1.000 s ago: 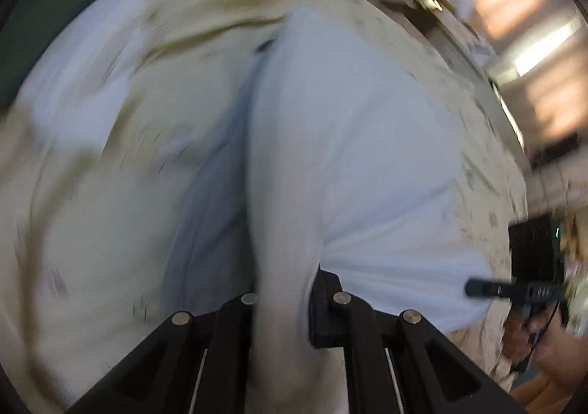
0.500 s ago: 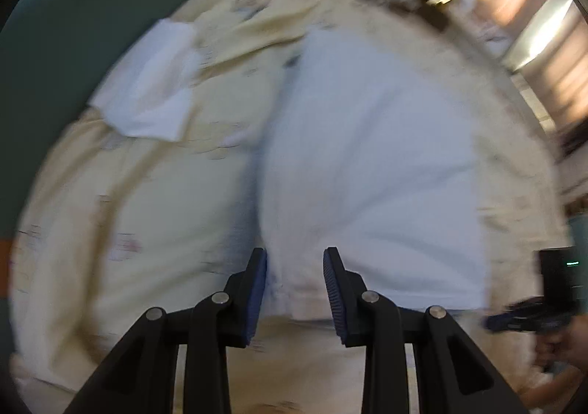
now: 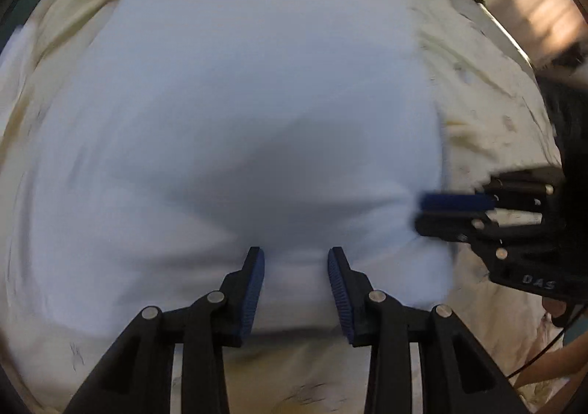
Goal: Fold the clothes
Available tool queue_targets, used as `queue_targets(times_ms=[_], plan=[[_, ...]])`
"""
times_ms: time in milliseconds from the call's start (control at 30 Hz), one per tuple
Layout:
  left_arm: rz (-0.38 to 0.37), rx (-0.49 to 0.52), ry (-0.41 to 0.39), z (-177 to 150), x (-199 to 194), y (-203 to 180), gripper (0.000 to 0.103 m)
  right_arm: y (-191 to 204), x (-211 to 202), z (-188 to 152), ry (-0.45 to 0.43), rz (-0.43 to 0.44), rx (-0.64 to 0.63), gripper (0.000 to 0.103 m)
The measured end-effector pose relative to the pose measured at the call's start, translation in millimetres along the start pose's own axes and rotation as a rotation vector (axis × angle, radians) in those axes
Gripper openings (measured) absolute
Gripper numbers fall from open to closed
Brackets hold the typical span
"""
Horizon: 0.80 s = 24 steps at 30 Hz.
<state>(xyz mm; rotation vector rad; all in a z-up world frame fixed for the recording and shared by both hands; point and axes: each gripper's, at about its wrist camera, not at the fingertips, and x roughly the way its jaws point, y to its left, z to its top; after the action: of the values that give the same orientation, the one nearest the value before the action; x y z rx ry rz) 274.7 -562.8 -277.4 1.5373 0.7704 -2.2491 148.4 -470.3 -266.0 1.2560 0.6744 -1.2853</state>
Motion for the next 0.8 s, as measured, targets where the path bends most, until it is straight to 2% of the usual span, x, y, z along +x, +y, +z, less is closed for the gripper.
queue_targets(times_ms=[33,133,200,267,333,433,500,533,567,600,667,733,800], plan=[[0.002,-0.014,-0.009,-6,-2,8,0.032,-1,10,-8,0.036,-0.025,-0.014,0.015],[0.144,-0.112,-0.069,-28,-35,50,0.031,-18,5,-30,0.059,-0.052,0.032,0.015],[0.102,-0.22,-0.126,-38,-59,79,0.031,-25,-3,-41,0.052,-0.041,0.049,0.017],[0.049,-0.284,-0.159,-41,-80,89,0.032,-29,-22,-50,0.003,-0.002,0.064,0.017],[0.01,-0.256,-0.163,-42,-94,73,0.037,-29,-45,-54,-0.04,-0.011,0.091,0.018],[0.106,-0.181,-0.14,-41,-108,34,0.038,-19,-85,-50,-0.114,0.0,0.103,0.02],[0.075,-0.257,-0.128,-47,-125,19,0.038,-2,-112,-42,-0.152,0.001,0.069,0.021],[0.075,-0.26,-0.132,-52,-134,8,0.039,7,-127,-39,-0.177,-0.009,0.043,0.021],[0.076,-0.26,-0.137,-58,-144,-3,0.045,18,-138,-41,-0.199,-0.02,0.027,0.021],[0.108,-0.241,-0.149,-55,-151,-16,0.05,29,-149,-43,-0.22,-0.032,0.011,0.021],[0.156,-0.236,-0.175,-56,-160,-36,0.069,43,-168,-46,-0.253,-0.051,-0.006,0.021],[0.203,-0.231,-0.201,-57,-169,-56,0.074,54,-182,-46,-0.275,-0.069,-0.012,0.021],[0.26,-0.258,-0.196,-58,-174,-66,0.077,62,-198,-51,-0.297,-0.09,-0.018,0.021]])
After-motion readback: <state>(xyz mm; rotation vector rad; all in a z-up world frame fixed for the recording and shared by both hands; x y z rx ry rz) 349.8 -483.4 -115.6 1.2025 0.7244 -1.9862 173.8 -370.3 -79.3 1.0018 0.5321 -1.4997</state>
